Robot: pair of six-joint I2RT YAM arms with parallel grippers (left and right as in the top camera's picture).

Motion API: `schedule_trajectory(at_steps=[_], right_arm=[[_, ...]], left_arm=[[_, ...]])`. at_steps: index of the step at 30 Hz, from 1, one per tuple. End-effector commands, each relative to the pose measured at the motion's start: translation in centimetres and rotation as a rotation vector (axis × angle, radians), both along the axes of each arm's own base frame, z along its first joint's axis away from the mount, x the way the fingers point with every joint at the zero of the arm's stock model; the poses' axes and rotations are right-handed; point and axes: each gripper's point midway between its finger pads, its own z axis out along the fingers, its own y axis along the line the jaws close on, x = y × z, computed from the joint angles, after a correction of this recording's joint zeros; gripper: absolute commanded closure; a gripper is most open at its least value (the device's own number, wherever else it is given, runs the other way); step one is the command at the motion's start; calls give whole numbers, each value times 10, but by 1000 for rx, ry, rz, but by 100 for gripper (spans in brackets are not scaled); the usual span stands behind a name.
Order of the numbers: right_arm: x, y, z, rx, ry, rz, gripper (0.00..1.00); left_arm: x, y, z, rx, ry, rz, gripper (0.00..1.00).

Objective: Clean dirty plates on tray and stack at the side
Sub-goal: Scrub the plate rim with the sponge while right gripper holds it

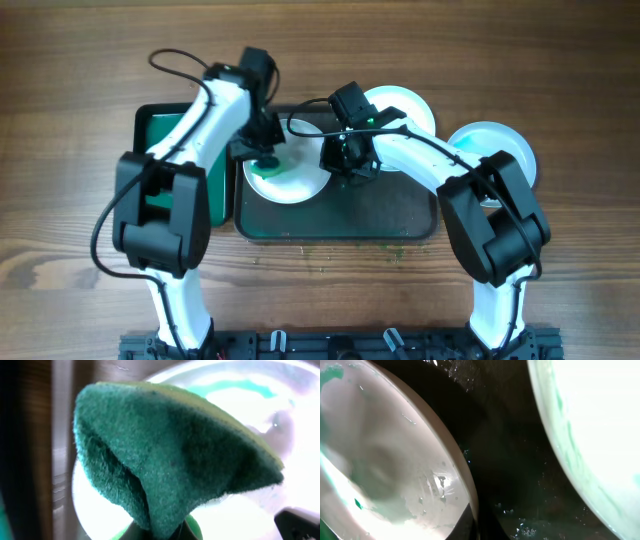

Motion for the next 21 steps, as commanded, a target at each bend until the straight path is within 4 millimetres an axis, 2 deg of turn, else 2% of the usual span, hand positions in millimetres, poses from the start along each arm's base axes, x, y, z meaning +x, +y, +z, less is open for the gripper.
schedule_trajectory(at_steps=[1, 6, 13, 17, 19, 21], right_arm=[[-7, -17, -22, -89, 13, -4, 96], [-7, -17, -22, -89, 12, -1, 96], [-7, -17, -22, -89, 11, 2, 96], [-7, -17, -22, -89, 10, 3, 96], [-7, -17, -22, -90, 9, 6, 96], [-7, -17, -22, -90, 8, 9, 96]], left_arm=[[-10, -13, -14, -34, -15, -42, 96], [-7, -22, -22, -113, -59, -258, 96], [-12, -50, -9, -374, -166, -751, 96], [1, -50, -10, -340, -225, -796, 96], [5, -40, -14, -274, -212, -758, 96], [7, -21, -19, -167, -168, -656, 96]])
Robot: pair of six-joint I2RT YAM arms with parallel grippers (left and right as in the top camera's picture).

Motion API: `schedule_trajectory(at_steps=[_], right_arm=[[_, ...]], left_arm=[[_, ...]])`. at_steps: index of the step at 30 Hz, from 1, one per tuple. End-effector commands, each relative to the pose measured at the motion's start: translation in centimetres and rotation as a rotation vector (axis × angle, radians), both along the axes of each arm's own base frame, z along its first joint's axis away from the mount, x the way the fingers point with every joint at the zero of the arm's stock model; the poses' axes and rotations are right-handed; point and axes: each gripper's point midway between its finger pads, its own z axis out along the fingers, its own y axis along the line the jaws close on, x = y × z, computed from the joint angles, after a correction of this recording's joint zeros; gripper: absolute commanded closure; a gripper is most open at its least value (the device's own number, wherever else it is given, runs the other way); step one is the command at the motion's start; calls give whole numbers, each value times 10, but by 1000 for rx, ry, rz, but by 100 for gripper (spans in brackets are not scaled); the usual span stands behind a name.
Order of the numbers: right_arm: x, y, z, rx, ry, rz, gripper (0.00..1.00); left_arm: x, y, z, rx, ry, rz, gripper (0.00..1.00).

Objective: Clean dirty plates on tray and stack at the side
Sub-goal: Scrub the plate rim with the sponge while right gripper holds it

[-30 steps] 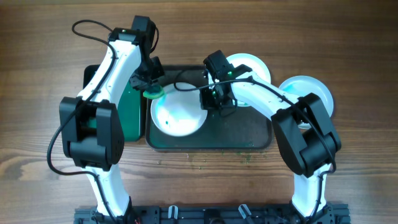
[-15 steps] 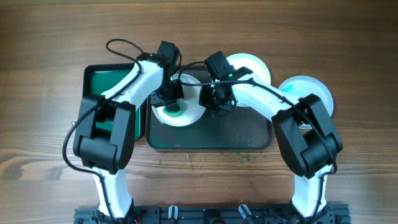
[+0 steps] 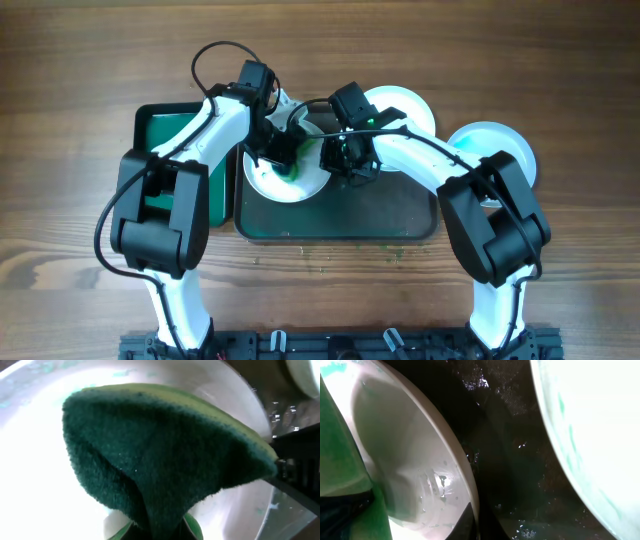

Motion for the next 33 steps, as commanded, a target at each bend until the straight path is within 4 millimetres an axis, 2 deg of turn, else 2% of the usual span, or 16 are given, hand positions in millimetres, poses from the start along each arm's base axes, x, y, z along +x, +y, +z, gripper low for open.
schedule_trajectory(at_steps=[1, 6, 11, 12, 15, 16, 19, 22, 24, 26, 27, 28, 30, 32, 33], right_arm=[[-8, -17, -22, -89, 16, -2, 96], [-7, -17, -22, -88, 14, -2, 96], [-7, -17, -22, -87, 13, 2, 96], [-7, -17, -22, -87, 12, 2, 95], [-6, -16, -22, -85, 10, 2, 96], [-6, -16, -22, -85, 9, 2, 96], [-6, -16, -22, -85, 9, 2, 96], [-6, -16, -22, -85, 9, 2, 96], [-6, -16, -22, -85, 9, 2, 96], [-6, -16, -22, -85, 9, 2, 96], [-6, -16, -22, -85, 9, 2, 96], [-6, -16, -22, -85, 6, 5, 96], [-6, -16, -21, -84, 6, 5, 96], [-6, -16, -21, -84, 5, 5, 96], [-6, -16, -21, -84, 5, 5, 96]], left_arm=[[1, 29, -4, 154, 2, 116, 96], [-6, 62, -8, 332, 55, 356, 96], [-8, 59, -8, 331, 71, 403, 96], [-10, 50, -8, 295, 76, 359, 96], [-23, -9, 5, -15, 103, 53, 96], [-25, -21, 10, -94, 101, -1, 96], [-19, -40, 21, -215, 59, -54, 96], [-3, -41, 21, -213, -7, -42, 96], [9, -29, 15, -134, -31, 39, 96], [23, -5, 6, 11, -60, 175, 96], [29, 9, 2, 87, -77, 247, 96], [39, 41, -1, 246, -124, 403, 96], [46, 68, 1, 370, -176, 550, 96], [48, 86, 5, 444, -208, 682, 96], [46, 89, 4, 450, -200, 721, 96]])
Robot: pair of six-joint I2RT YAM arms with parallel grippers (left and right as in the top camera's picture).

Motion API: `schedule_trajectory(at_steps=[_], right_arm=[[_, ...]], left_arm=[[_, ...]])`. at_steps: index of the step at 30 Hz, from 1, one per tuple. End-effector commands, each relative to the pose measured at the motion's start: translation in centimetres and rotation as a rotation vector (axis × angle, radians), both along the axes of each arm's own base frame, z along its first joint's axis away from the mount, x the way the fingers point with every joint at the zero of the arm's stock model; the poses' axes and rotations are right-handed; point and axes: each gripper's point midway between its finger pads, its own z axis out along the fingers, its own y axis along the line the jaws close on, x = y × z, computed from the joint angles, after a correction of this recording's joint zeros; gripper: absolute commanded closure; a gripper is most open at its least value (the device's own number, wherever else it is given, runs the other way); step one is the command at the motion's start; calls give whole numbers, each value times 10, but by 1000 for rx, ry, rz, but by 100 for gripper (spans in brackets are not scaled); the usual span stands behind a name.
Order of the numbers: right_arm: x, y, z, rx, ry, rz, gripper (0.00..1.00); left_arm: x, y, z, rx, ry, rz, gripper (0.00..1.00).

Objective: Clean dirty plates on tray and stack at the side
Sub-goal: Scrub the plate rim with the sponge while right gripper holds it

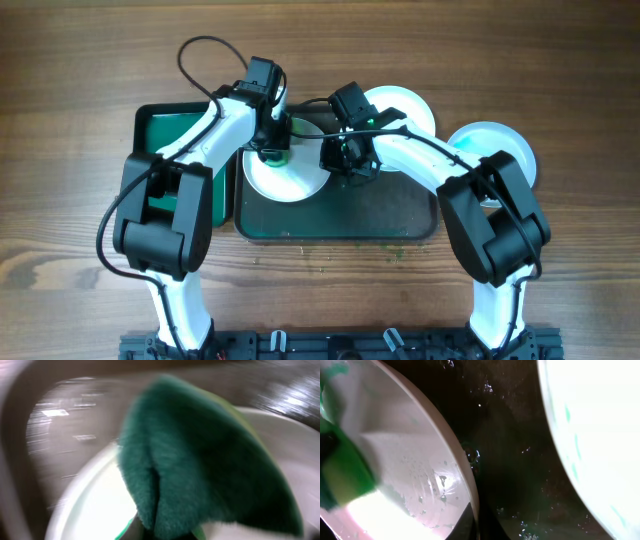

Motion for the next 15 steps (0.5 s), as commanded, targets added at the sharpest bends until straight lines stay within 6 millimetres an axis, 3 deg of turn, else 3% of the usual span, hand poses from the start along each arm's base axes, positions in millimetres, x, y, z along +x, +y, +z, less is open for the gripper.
schedule_trajectory(at_steps=[1, 4, 8, 9, 13, 15], right_arm=[[-8, -17, -22, -89, 18, 1, 96], [-8, -17, -22, -89, 17, 2, 96], [-8, -17, -22, -89, 16, 2, 96], [-7, -17, -22, -88, 15, 2, 96], [-7, -16, -22, -86, 12, 4, 96], [-7, -16, -21, -83, 14, 5, 96]], left_arm=[[2, 49, 8, 189, -63, 334, 96], [-17, 48, 4, 184, 11, 373, 96], [-55, 23, -3, 88, 202, 319, 96], [-63, 15, -3, 54, 238, 306, 96], [-90, -54, 7, -269, 381, -2, 96], [-87, -66, 10, -327, 364, -54, 96]])
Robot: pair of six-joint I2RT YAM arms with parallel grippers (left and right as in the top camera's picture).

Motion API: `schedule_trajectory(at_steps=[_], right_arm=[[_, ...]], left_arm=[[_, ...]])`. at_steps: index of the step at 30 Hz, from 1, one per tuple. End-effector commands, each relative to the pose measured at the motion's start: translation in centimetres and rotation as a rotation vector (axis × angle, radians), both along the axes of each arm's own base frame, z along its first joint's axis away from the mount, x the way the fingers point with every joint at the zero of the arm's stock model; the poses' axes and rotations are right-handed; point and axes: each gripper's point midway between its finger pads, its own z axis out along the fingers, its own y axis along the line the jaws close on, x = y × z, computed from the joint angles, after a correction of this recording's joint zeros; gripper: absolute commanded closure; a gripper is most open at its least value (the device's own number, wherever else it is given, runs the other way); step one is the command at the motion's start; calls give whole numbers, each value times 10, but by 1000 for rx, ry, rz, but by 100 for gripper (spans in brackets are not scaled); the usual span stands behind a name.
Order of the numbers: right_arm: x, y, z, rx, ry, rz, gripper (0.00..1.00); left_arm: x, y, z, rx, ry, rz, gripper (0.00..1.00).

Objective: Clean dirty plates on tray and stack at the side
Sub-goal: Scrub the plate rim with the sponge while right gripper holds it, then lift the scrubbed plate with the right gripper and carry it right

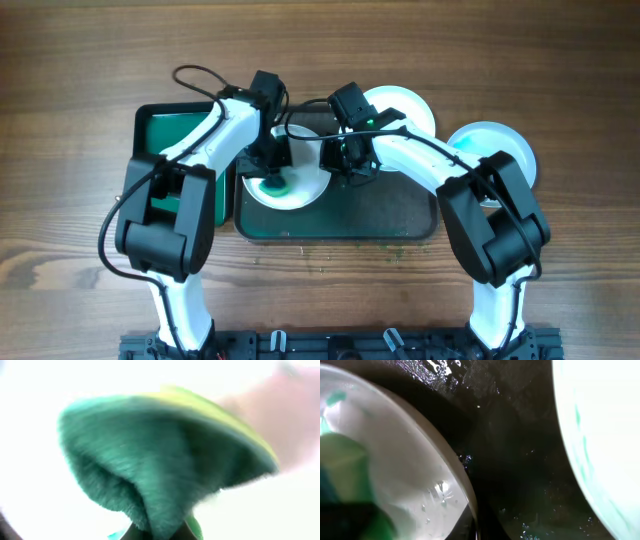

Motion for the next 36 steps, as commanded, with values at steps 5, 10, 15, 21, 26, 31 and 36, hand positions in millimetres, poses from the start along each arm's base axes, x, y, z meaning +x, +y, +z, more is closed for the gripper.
schedule_trajectory(at_steps=[5, 10, 15, 21, 26, 31, 36], right_arm=[[-8, -17, -21, -78, 29, -20, 96], [-8, -16, -21, -79, 24, -3, 96], [-8, -16, -21, -74, 25, 5, 96], [-11, -11, -20, -50, 27, 38, 96], [-14, -5, -18, -18, 31, 89, 95], [-19, 2, -14, 23, 27, 163, 96], [-10, 0, 13, 3, -71, 201, 96]], left_arm=[[30, -46, 11, -233, -162, -160, 96], [74, 10, 7, 115, -339, -4, 96], [62, 53, 9, 348, -315, 113, 96], [0, 6, 3, 53, -13, 77, 96], [-5, -38, 38, -289, 26, -44, 96], [46, -7, 105, -312, -173, 46, 96], [79, 49, 145, -219, -341, 174, 96]])
